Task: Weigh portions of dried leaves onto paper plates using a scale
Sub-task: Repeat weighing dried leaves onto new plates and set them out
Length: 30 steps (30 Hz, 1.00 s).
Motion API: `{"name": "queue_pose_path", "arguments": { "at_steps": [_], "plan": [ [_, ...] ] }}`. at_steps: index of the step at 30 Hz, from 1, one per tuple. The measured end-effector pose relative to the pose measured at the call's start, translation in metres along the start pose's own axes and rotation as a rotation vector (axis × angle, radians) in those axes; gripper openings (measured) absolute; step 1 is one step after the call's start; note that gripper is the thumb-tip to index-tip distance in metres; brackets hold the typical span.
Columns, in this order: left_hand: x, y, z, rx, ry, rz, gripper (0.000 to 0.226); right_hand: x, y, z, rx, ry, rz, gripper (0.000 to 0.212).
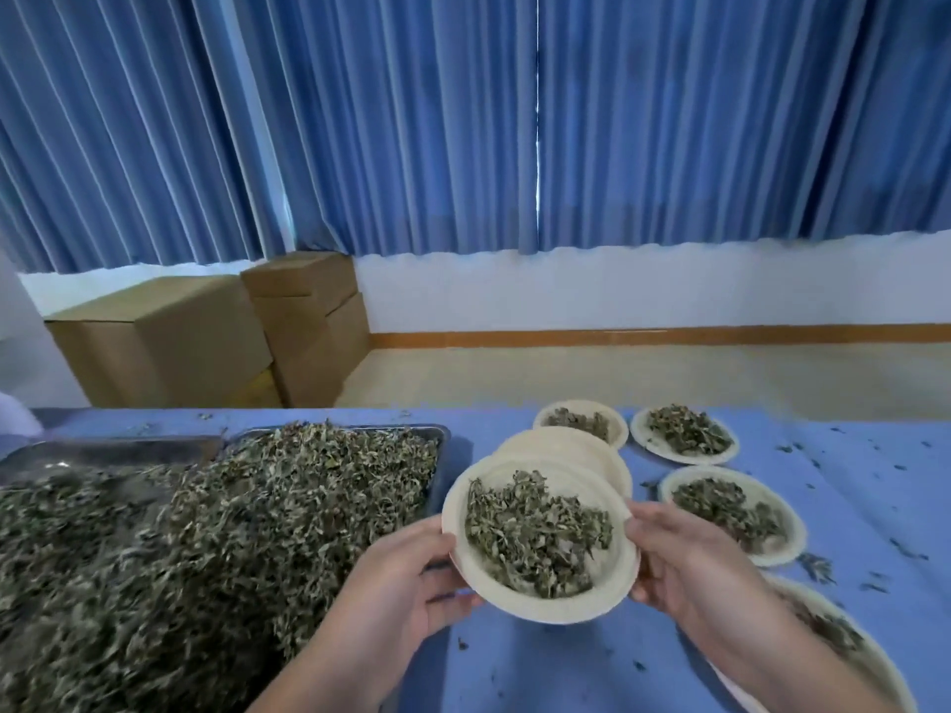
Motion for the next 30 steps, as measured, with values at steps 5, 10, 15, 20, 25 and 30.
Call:
{"name": "queue_pose_path", "arguments": {
  "at_steps": [5,10,15,20,25,30],
  "plan": [
    [-0.013,0.045,0.005,0.18,-0.08,0.045,0.019,-0.014,-0.046,0.002,-0.086,0.121,0.024,0.023],
    [-0.013,0.092,0.028,0.152,0.012,0.111,0.015,-0.041,-0.089,0.024,-0.138,0.105,0.004,0.02],
    [0.0,0.111,0.082,0.159,0.134,0.065,0.013,-0.062,-0.108,0.076,-0.154,0.089,0.014,0.021],
    [0.019,0.094,0.152,0.201,0.305,-0.088,0.013,-0.057,-0.099,0.123,-0.161,0.2,0.027,0.008],
    [0.03,0.056,0.21,0.262,0.398,-0.264,0.022,-0.037,-0.085,0.156,-0.18,0.251,-0.011,0.01],
    [0.01,0.021,0.248,0.322,0.403,-0.313,0.02,-0.013,-0.084,0.183,-0.164,0.276,-0.076,0.01]
  ]
}}
Point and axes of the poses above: each hand's wrist, its own z-axis towards the middle knuckle, its own x-axis out of the back of the hand, y = z × x, the point moved 6 cm from there along z, towards the middle knuckle, and after that the axes turned 15 degrees about z, right-handed, at the moved point
